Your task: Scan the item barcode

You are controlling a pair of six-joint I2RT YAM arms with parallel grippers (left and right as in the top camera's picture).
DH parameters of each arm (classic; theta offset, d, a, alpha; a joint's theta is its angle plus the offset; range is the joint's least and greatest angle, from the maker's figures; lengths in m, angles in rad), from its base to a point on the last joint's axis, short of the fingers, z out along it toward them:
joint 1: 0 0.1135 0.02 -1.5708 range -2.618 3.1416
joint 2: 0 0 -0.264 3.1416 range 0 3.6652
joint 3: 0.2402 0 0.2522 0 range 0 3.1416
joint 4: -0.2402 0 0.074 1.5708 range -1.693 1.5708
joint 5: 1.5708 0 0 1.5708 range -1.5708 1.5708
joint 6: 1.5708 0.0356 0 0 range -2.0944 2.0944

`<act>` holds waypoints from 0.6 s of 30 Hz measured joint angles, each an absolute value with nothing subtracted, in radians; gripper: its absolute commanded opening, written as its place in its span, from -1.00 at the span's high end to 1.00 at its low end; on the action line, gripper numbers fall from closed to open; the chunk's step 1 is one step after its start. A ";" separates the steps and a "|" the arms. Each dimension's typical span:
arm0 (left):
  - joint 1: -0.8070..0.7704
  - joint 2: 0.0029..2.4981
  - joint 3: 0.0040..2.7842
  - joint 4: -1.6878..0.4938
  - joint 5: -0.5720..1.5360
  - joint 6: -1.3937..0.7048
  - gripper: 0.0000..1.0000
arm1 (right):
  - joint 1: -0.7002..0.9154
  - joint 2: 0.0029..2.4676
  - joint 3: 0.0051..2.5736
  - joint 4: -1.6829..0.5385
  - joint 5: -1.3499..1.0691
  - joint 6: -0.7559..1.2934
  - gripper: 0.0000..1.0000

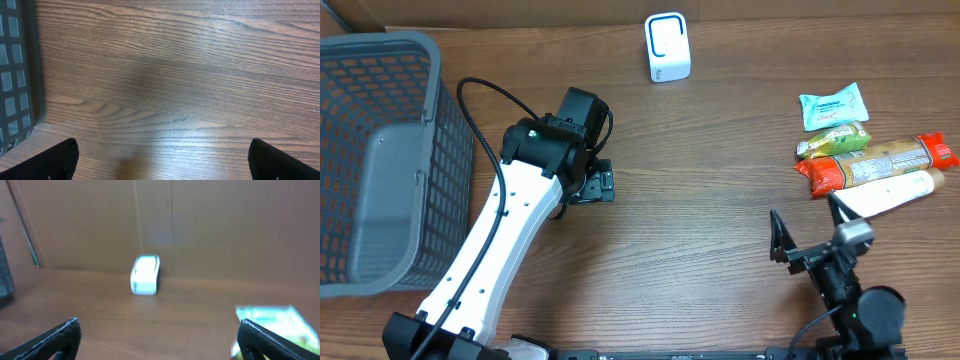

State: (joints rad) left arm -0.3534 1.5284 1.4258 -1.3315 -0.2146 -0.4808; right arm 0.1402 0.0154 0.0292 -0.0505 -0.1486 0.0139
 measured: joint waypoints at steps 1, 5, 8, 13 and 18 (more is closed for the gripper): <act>-0.353 1.528 1.426 -1.332 -0.215 -0.481 -0.99 | 0.140 0.015 0.019 -0.077 -0.148 0.014 -1.00; -0.353 1.528 1.426 -1.332 -0.214 -0.481 -0.99 | 0.146 0.015 0.019 -0.077 -0.146 0.012 -1.00; -0.353 1.528 1.426 -1.332 -0.215 -0.481 -0.99 | 0.146 0.015 0.019 -0.077 -0.145 0.012 -1.00; -0.353 1.528 1.426 -1.331 -0.215 -0.481 -0.99 | 0.146 0.015 0.019 -0.077 -0.145 0.011 -1.00; -0.353 1.528 1.426 -1.331 -0.215 -0.481 -0.99 | 0.146 0.015 0.019 -0.076 -0.145 0.011 -1.00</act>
